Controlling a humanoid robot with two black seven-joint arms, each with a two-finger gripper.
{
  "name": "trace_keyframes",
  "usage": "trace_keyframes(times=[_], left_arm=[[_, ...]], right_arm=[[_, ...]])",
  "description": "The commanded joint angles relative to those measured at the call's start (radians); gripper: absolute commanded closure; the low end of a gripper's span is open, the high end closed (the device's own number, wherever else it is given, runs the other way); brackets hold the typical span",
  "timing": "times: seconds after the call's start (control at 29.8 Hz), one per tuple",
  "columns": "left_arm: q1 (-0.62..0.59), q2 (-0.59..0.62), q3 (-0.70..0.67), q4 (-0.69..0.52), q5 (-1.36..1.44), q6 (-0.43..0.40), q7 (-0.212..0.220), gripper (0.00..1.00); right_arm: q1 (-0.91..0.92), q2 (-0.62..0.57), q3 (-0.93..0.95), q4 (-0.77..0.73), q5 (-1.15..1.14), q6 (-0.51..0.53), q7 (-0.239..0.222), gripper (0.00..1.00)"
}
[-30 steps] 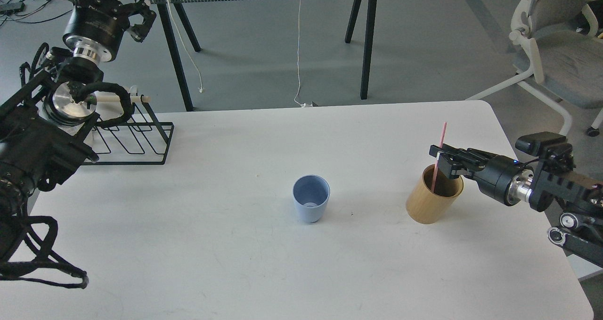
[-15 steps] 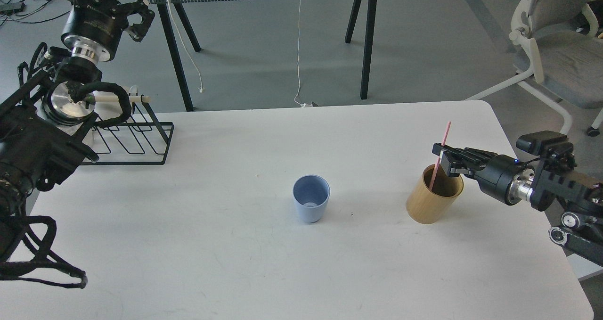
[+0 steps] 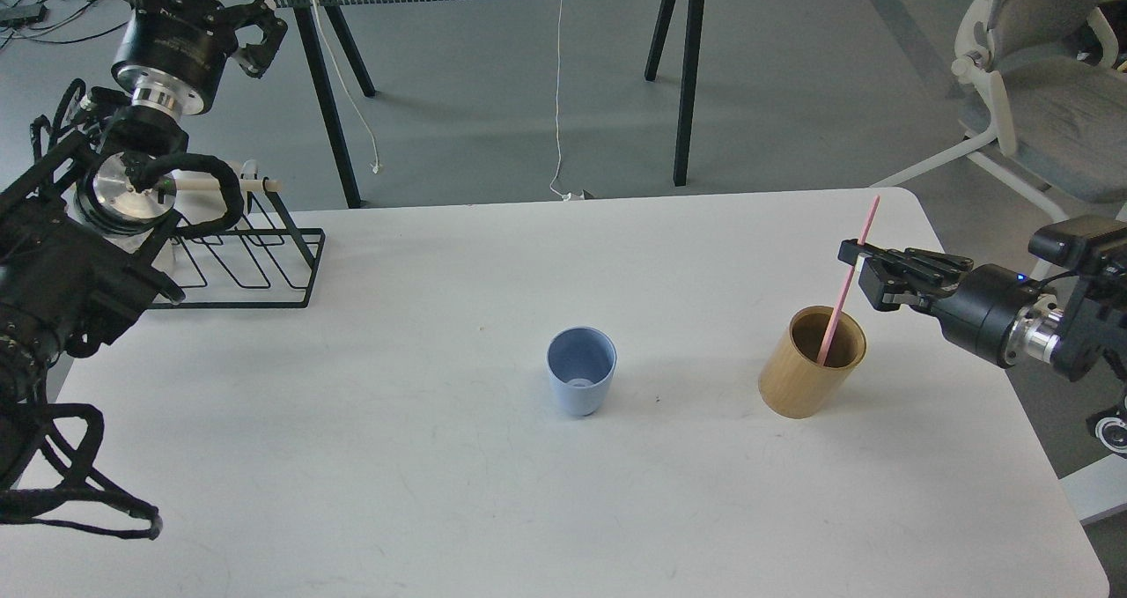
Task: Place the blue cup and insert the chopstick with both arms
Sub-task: 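Grasp the pink stick and lift it out of the tan cup, then move the pink stick over the blue cup and lower it in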
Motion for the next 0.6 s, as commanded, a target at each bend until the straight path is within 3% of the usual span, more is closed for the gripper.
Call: trace_keyframes(times=[0.0,0.4,0.57], left_arm=[[-0.001,0.0,0.0,0.0,0.0,0.0,0.0,0.0],[-0.001,0.004,-0.002,-0.003,0.0,0.0,0.0,0.0],[-0.002,0.003,0.0,-0.005,0.0,0.0,0.0,0.0]], right_arm=[[0.006,-0.028,0.058,0.023,0.004,0.005,0.0,0.94],[0.118,-0.026,0.19,0.055,0.027,0.028,-0.011,0.94],[0.155,0.133,0.189,0.052,0.03,0.021,-0.011,0.94]])
